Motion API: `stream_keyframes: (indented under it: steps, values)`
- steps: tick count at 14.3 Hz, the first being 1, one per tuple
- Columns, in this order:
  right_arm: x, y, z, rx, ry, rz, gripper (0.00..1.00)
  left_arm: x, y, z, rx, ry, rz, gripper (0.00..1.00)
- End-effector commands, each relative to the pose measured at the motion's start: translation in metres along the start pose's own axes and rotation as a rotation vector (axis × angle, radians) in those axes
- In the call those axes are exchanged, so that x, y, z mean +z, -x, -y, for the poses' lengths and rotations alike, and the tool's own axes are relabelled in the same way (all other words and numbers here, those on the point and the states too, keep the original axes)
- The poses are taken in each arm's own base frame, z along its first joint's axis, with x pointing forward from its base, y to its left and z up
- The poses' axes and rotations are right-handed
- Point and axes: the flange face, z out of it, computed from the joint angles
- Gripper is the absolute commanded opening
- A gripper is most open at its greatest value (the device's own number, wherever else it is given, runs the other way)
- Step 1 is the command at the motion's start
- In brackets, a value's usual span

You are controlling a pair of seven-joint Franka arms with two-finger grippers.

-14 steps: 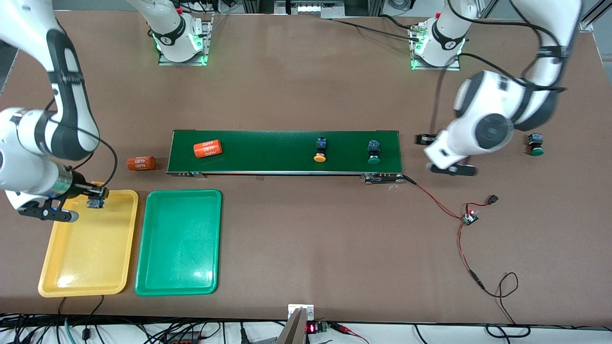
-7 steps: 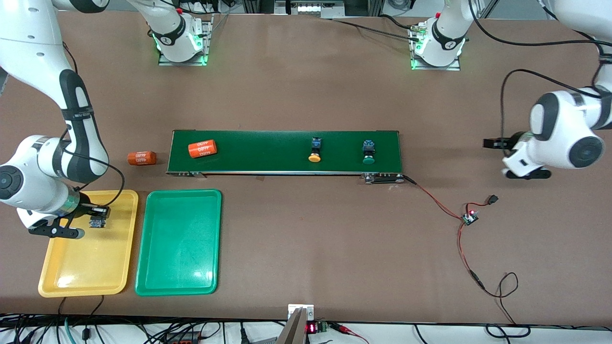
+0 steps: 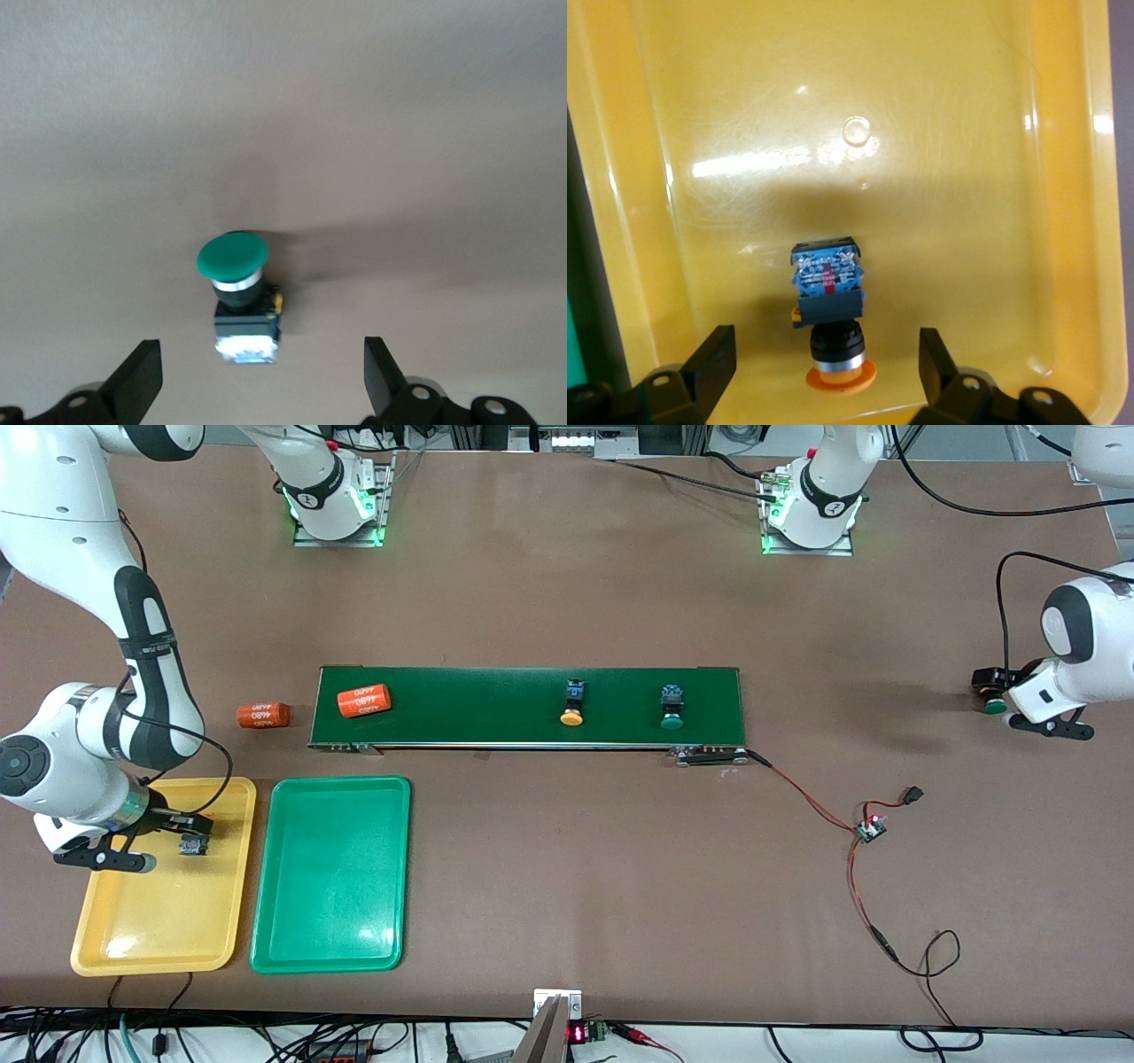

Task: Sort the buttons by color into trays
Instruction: 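Lower the yellow button into the yellow tray and open the right gripper, then move the right gripper to the belt while the left gripper carries green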

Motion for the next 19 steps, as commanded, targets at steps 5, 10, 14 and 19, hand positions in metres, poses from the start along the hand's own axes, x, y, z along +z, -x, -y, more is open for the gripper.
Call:
stream_keyframes:
  steps: [5, 10, 14, 19]
  values:
    - [-0.117, 0.018, 0.039, -0.012, -0.056, 0.137, 1.0, 0.045, 0.017, 0.003, 0.068, -0.032, -0.014, 1.0]
    - [-0.197, 0.066, 0.071, -0.069, -0.089, 0.176, 1.0, 0.06, 0.02, 0.003, 0.065, -0.02, 0.012, 0.57]
    - [-0.229, 0.104, 0.075, -0.078, -0.135, 0.184, 1.0, 0.051, 0.021, 0.003, 0.049, 0.004, 0.039, 0.4]
    - [-0.218, 0.143, 0.105, -0.075, -0.201, 0.143, 1.0, -0.018, -0.007, -0.016, 0.09, 0.084, 0.111, 0.39]
